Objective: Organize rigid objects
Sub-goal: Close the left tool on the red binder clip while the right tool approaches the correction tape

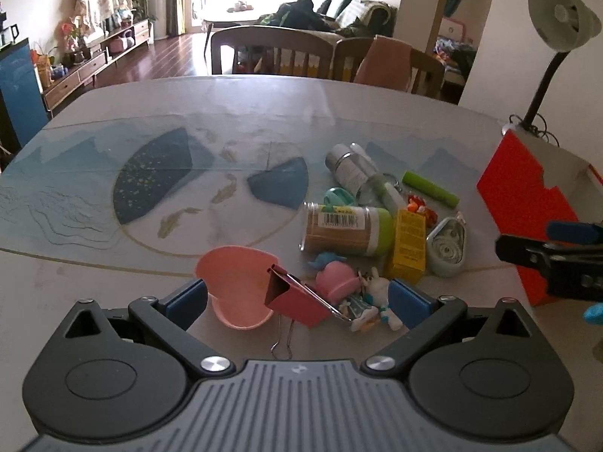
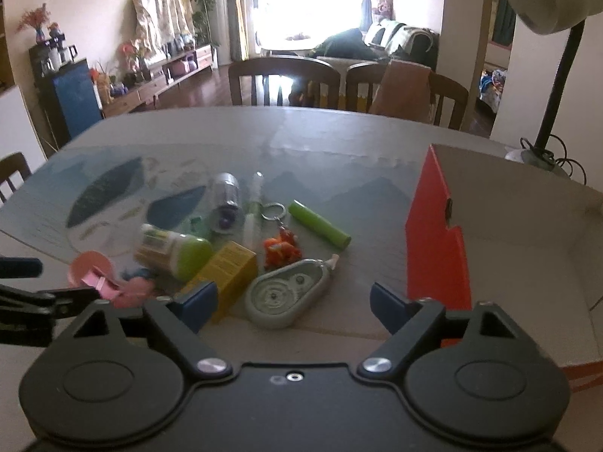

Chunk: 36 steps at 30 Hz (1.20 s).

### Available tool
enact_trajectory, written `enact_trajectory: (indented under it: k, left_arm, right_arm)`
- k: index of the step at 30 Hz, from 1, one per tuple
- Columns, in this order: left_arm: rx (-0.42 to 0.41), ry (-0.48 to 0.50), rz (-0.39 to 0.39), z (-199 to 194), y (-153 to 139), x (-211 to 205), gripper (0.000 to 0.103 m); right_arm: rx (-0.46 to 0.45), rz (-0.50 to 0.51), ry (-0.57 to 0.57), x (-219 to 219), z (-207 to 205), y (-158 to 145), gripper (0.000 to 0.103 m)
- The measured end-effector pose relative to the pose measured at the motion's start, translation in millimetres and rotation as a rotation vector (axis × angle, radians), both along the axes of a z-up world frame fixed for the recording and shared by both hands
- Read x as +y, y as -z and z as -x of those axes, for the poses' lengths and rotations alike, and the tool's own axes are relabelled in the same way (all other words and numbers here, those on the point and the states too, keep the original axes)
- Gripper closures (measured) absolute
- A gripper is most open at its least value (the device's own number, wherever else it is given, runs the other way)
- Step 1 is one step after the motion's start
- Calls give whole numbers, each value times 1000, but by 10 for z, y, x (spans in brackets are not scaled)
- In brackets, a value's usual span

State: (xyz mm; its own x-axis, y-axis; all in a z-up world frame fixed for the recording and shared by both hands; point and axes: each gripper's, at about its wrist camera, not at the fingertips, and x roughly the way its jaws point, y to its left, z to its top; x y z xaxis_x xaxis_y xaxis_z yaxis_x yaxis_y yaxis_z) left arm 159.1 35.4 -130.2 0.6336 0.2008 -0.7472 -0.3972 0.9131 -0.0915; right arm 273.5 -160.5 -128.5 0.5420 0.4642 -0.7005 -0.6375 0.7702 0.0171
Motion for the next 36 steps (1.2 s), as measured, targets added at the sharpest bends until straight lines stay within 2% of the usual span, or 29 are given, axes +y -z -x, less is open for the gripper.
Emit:
enact_trajectory:
  k: [4,8,10,20,30,33,36]
  left_arm:
    - [6,6,0,-45,67,6,1]
    - [17,20,12,-66,128,8,7]
    - [17,27,7,-76,158,-5,7]
    - [27,62,-10,-101,277,-15,15]
    - [12,85,-41,-130,351,-34,15]
    - [7,90,-43,-137,378,-42,20]
    - [-5,96,-50,-147,389,-54,21]
  right_arm:
    - [-37,30,-21,71,-21,65,18]
    - [-42,48,-54,148,-7,114,19]
    - [-36,65,-49,188,-36,170,23]
    - [11,99,-66,314,-197,401,27]
    - [-3,119,-97,435,-216,525,27]
    - [-11,131,-98,464,-224,573,27]
    - [-20,131,-94,468,-232,600,27]
